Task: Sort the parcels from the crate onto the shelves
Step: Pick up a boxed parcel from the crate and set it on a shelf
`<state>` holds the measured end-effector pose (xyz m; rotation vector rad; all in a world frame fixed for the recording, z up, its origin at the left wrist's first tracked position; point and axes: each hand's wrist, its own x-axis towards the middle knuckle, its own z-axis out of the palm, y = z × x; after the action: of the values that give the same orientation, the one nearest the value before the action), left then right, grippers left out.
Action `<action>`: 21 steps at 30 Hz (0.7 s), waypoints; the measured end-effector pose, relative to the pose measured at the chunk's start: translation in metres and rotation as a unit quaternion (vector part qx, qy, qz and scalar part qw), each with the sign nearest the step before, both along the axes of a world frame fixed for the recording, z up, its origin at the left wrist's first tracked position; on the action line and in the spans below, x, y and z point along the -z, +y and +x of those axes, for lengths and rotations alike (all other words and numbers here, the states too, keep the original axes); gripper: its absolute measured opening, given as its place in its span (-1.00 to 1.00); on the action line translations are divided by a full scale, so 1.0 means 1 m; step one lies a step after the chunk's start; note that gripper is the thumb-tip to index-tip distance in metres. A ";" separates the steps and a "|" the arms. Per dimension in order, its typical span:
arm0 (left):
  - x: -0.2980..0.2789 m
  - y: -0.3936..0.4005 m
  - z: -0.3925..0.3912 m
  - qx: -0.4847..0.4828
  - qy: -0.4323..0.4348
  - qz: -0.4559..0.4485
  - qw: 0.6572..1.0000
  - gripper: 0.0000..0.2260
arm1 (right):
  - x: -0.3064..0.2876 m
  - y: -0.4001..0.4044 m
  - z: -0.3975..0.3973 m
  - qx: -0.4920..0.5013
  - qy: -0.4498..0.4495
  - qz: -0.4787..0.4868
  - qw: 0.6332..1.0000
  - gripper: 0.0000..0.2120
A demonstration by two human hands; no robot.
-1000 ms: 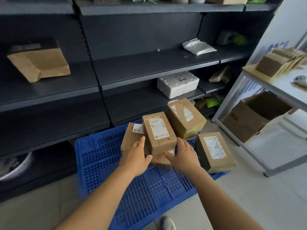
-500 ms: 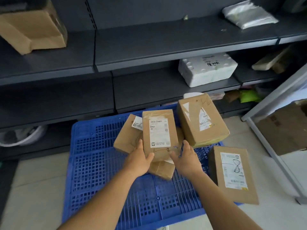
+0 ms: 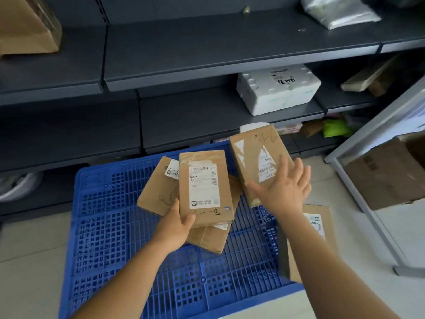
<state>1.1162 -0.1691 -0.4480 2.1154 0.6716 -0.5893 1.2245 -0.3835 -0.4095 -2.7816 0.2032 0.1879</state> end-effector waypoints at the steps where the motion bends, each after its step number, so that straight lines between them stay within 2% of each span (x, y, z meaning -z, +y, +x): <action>1: 0.000 0.000 0.000 0.001 -0.002 -0.003 1.000 -0.37 | 0.002 -0.007 0.007 0.015 0.038 0.010 0.999 0.06; 3: 0.000 0.001 0.002 -0.003 0.000 -0.014 1.000 -0.38 | 0.007 -0.019 0.016 0.036 0.083 0.059 0.994 0.11; 5: 0.000 0.001 0.002 -0.016 0.002 -0.041 0.999 -0.41 | 0.012 -0.027 0.020 0.046 0.072 0.117 0.989 0.08; 8: 0.002 0.002 0.003 -0.033 -0.007 -0.087 0.996 -0.48 | 0.014 -0.033 0.020 0.060 0.062 0.204 0.975 -0.10; 10: 0.003 0.004 0.004 -0.047 -0.004 -0.106 0.993 -0.51 | 0.019 -0.035 0.016 0.058 0.100 0.295 0.949 -0.29; 12: 0.005 0.005 0.005 -0.058 -0.002 -0.124 0.991 -0.51 | 0.028 -0.037 0.009 0.056 0.133 0.354 0.924 -0.38; 15: 0.010 0.005 0.002 -0.075 -0.004 -0.154 0.985 -0.49 | 0.038 -0.040 0.003 0.055 0.145 0.388 0.908 -0.42; 18: 0.013 0.003 -0.002 -0.109 -0.011 -0.191 0.975 -0.49 | 0.039 -0.042 0.000 0.050 0.154 0.420 0.893 -0.55; 21: 0.008 0.001 -0.009 -0.133 -0.027 -0.226 0.965 -0.49 | 0.040 -0.045 -0.004 0.062 0.156 0.445 0.880 -0.50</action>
<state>1.1076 -0.1679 -0.4563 1.5808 0.7011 -0.4802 1.2207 -0.4288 -0.4492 -1.8009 0.2837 0.5436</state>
